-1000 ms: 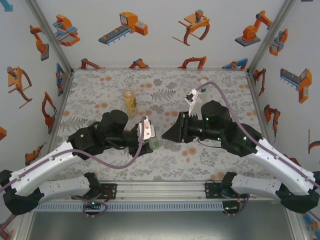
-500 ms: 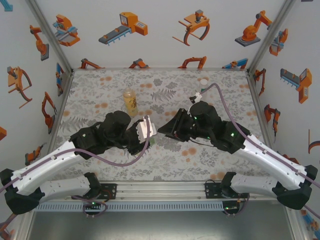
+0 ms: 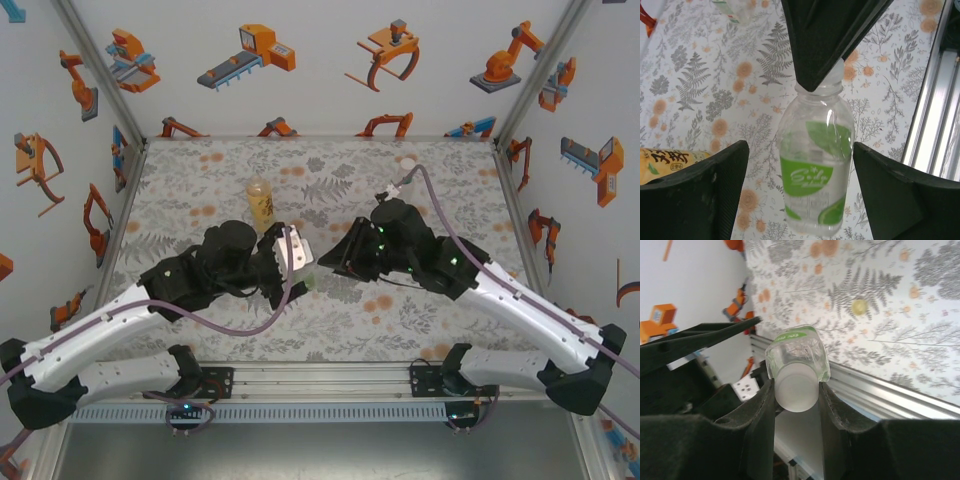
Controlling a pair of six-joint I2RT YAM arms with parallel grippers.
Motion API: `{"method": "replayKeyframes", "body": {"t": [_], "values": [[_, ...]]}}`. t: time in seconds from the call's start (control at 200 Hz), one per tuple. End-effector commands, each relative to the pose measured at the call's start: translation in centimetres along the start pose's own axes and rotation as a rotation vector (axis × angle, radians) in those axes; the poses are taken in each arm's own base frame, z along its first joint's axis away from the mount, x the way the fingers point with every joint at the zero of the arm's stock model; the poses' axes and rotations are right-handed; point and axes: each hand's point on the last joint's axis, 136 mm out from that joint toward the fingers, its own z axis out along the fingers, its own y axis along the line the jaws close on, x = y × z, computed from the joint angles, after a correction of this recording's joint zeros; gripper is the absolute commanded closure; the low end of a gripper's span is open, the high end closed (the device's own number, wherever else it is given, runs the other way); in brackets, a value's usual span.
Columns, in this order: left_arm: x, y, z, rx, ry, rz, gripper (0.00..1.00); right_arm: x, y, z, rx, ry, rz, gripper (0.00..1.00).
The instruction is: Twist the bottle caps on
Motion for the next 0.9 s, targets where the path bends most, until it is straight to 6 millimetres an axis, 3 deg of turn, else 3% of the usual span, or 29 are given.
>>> {"method": "replayKeyframes", "body": {"t": [0.0, 0.23, 0.681, 0.896], "values": [[-0.8, 0.5, -0.8, -0.038, -0.046, -0.001, 0.21, -1.6, -0.5, -0.8, 0.080, -0.028, -0.130, 1.00], [0.3, 1.8, -1.9, -0.127, -0.035, -0.067, 0.21, -6.2, -3.1, 1.1, 0.336, -0.043, -0.391, 1.00], [4.1, 4.3, -5.2, -0.310, -0.019, -0.316, 0.22, -19.3, -4.8, 7.2, 0.516, -0.090, -0.573, 1.00], [5.5, 4.3, -6.8, -0.347, -0.025, -0.385, 0.23, -23.6, -6.5, 11.0, 0.587, -0.092, -0.636, 1.00]]}}
